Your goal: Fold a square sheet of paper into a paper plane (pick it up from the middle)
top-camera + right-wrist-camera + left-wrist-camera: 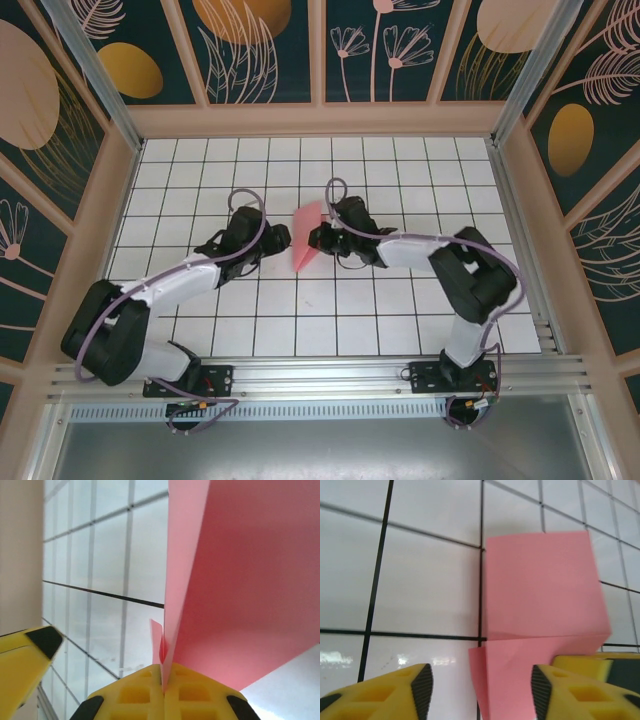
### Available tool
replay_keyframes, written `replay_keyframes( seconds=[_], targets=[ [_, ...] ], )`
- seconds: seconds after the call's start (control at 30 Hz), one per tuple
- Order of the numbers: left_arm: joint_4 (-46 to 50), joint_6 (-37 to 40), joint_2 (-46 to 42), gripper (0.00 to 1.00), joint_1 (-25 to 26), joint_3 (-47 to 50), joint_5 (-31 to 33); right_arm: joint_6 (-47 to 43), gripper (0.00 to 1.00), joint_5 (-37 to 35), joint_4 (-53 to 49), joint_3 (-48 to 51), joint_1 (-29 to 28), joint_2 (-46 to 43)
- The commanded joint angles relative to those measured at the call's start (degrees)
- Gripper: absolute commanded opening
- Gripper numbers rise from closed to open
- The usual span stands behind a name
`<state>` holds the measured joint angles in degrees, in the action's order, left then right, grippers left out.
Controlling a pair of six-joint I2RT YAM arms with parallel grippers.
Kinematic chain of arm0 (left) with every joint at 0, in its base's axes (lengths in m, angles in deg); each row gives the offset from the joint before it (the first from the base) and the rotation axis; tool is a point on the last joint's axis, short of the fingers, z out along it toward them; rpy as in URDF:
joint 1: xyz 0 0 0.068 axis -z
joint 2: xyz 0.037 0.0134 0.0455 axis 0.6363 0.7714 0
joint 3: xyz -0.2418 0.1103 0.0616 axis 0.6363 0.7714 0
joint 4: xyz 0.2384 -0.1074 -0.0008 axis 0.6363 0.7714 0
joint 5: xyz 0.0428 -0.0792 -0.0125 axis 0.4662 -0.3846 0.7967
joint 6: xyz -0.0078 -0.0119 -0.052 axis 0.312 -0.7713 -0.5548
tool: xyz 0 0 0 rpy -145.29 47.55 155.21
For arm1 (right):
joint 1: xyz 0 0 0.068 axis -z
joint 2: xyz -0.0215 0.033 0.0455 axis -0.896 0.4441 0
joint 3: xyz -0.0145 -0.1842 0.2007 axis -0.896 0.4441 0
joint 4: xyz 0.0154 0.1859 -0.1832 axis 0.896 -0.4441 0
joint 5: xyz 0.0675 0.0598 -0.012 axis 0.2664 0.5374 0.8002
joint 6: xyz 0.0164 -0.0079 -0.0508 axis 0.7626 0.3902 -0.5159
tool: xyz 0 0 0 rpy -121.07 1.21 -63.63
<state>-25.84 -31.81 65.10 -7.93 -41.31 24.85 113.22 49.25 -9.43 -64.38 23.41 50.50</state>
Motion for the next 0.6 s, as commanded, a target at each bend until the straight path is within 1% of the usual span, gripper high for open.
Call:
replay_keyframes(
  seconds=[0.0,0.13,0.2,0.27,0.4,0.57],
  targets=[
    [-2.0,2.87,-3.61,0.66,-0.32,2.25,-1.38,2.92,0.0,-8.43,-4.97,1.87,-1.35,-6.14],
    [-8.88,6.13,-5.37,0.83,-0.31,4.79,-5.73,7.83,0.0,-14.49,-6.98,3.86,-2.8,-10.99],
    [-12.88,8.12,-5.38,0.92,-0.31,6.2,-7.96,9.98,0.0,-17.7,-8.7,3.57,-3.84,-12.0],
    [-16.44,9.68,-5.45,0.98,-0.23,7.51,-9.97,12.98,0.0,-20.59,-10.99,2.93,-4.57,-11.94],
    [-23.63,14.46,-5.39,0.99,-0.13,10.6,-13.53,19.26,0.0,-24.63,-14.05,2.26,-5.38,-9.84],
    [-27.75,19.35,-2.96,0.96,0.19,12.6,-13.94,24.21,0.0,-26.67,-16.51,0.72,-5.3,-6.12]
  ],
)
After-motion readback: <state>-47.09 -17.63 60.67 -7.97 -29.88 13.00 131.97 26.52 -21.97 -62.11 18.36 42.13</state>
